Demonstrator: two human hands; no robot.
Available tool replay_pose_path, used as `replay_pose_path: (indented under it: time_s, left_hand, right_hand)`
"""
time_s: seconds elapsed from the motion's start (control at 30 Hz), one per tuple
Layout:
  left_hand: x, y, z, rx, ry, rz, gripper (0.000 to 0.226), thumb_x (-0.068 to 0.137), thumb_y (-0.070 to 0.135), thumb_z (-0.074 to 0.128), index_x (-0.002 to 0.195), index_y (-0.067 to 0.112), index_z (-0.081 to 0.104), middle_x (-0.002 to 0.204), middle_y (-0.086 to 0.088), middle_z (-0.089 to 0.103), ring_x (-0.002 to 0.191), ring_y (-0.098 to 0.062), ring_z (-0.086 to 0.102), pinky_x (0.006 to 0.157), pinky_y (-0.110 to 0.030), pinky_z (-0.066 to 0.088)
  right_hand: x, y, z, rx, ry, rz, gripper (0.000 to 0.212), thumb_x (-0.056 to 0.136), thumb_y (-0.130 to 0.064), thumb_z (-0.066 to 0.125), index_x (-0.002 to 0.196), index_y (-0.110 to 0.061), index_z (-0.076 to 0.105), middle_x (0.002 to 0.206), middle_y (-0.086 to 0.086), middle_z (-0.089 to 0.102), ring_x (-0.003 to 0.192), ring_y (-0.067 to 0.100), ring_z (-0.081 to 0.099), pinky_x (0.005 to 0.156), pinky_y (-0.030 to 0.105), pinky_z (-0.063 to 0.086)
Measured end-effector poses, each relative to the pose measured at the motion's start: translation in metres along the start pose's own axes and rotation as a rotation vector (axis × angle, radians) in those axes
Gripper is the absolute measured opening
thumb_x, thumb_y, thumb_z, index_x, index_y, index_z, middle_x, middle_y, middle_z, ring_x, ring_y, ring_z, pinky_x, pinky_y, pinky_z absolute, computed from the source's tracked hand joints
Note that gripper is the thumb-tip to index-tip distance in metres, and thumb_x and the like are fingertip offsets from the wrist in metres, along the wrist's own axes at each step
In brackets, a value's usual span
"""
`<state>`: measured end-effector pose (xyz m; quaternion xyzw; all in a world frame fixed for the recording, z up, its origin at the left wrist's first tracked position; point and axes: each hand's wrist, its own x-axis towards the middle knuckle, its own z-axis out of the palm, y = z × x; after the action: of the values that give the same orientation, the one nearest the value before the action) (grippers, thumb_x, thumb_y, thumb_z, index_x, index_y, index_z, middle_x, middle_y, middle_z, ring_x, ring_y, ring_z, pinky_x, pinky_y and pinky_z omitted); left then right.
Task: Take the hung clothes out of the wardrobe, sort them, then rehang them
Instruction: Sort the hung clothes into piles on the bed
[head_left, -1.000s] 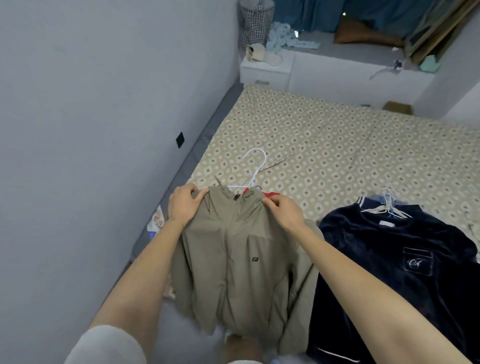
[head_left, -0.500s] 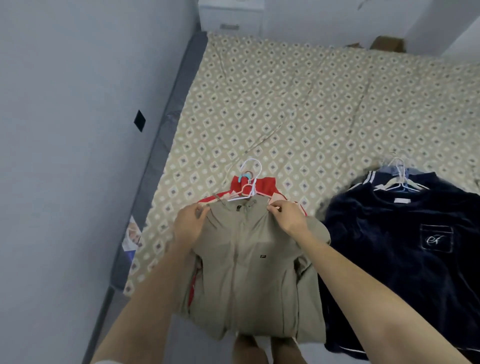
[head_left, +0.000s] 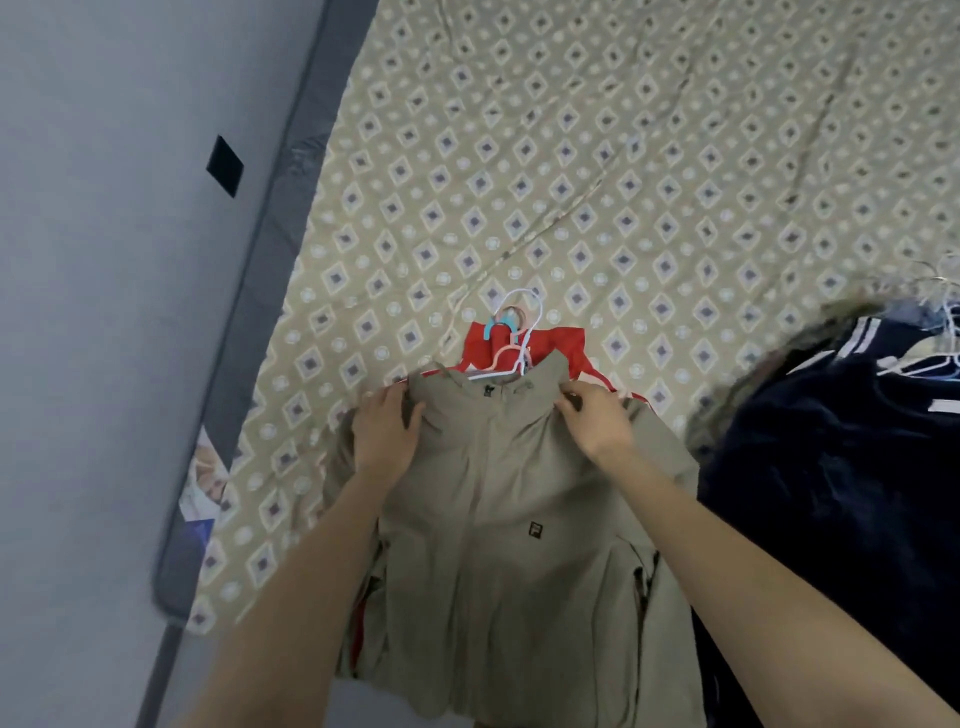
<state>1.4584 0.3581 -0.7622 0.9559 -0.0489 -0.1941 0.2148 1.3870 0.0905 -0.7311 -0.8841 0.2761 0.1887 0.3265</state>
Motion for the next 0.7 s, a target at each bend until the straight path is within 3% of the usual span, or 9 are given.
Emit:
replay_pose_path:
  time_s: [0.07,0.17,0.27,0.47,0.7]
  left_hand:
    - [-0.002,-0.009,0.014,0.071,-0.029,0.048,0.049,0.1,0.037,0.052,0.139,0.008,0.049,0.133,-0.016,0.055,0.125,-0.038,0.047,0.107,-0.051,0.036]
    - [-0.01,-0.016,0.022,0.111,-0.046,0.066,0.056,0.099,0.039,0.053,0.146,0.011,0.041,0.141,-0.015,0.049,0.131,-0.037,0.044,0.111,-0.051,0.034]
    - [-0.023,-0.008,0.012,0.102,-0.022,0.1,0.06,0.098,0.035,0.055,0.151,0.014,0.035,0.148,-0.013,0.043,0.134,-0.036,0.041,0.114,-0.05,0.03]
    - [-0.044,0.044,-0.025,0.158,-0.032,0.17,0.063,0.102,0.036,0.045,0.157,0.021,0.019,0.165,-0.004,0.015,0.152,-0.025,0.011,0.123,-0.044,0.003]
    - [-0.093,0.124,-0.06,0.275,-0.037,0.286,0.066,0.102,0.05,0.037,0.158,0.025,0.013,0.166,-0.002,0.003,0.153,-0.023,0.0,0.121,-0.047,-0.005]
  right_hand:
    - [0.007,0.007,0.008,-0.044,-0.008,-0.008,0.032,0.097,-0.025,0.053,0.127,-0.022,0.063,0.121,0.007,0.067,0.11,0.03,0.061,0.093,0.041,0.05]
    - [0.006,0.011,0.013,-0.127,-0.046,-0.024,0.034,0.097,-0.024,0.05,0.13,-0.022,0.059,0.122,0.012,0.063,0.11,0.033,0.058,0.091,0.041,0.049]
    - [-0.007,0.011,0.007,-0.21,-0.076,-0.053,0.045,0.097,-0.026,0.051,0.142,-0.024,0.045,0.137,0.011,0.052,0.127,0.032,0.044,0.104,0.043,0.039]
    - [-0.057,0.007,-0.038,-0.351,0.055,-0.119,0.061,0.096,-0.034,0.055,0.151,-0.024,0.03,0.153,0.003,0.034,0.141,0.026,0.027,0.115,0.038,0.019]
    - [-0.128,0.014,-0.11,-0.38,0.113,-0.059,0.07,0.098,-0.04,0.052,0.156,-0.027,0.014,0.162,0.007,0.016,0.15,0.029,0.01,0.12,0.044,0.011]
